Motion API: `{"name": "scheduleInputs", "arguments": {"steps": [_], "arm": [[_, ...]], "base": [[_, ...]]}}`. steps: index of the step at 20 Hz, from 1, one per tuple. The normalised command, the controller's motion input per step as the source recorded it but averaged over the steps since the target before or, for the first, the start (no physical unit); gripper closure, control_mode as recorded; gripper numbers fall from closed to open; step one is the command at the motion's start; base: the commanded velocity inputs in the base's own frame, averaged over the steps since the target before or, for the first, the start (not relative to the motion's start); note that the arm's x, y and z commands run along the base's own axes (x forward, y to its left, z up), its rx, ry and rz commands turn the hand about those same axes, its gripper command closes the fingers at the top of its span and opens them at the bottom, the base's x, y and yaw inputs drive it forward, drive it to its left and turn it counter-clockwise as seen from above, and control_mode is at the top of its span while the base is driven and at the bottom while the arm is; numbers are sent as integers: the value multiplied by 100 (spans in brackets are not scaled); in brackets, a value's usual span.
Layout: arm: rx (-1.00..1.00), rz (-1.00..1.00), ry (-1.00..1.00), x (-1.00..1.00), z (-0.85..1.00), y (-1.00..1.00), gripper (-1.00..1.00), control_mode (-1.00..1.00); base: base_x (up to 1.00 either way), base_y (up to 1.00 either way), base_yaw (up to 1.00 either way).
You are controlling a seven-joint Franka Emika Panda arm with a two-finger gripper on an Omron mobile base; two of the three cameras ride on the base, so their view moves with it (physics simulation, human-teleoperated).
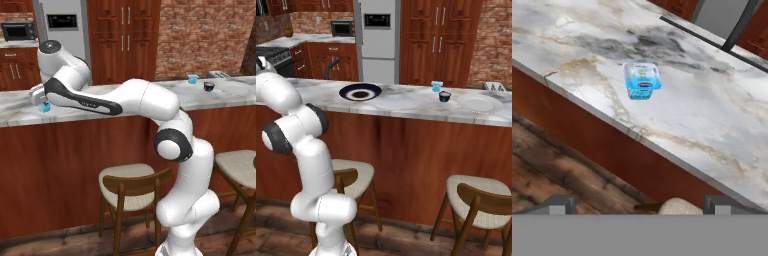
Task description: Place two yogurt containers on each plate.
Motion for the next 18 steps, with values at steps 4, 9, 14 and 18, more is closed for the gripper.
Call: {"name": "scheduleInputs", "arguments": {"steps": [4, 9, 14, 18], "arm": [[3, -4, 0, 45, -30, 0, -100, -100], [1, -3, 0, 25, -27, 0, -100, -100], [3, -3, 0, 36, -35, 0, -100, -100], [9, -2, 0, 44, -32, 0, -100, -100]], "base": [[0, 0, 0], [0, 0, 0], [0, 0, 0], [0, 0, 0]]}}
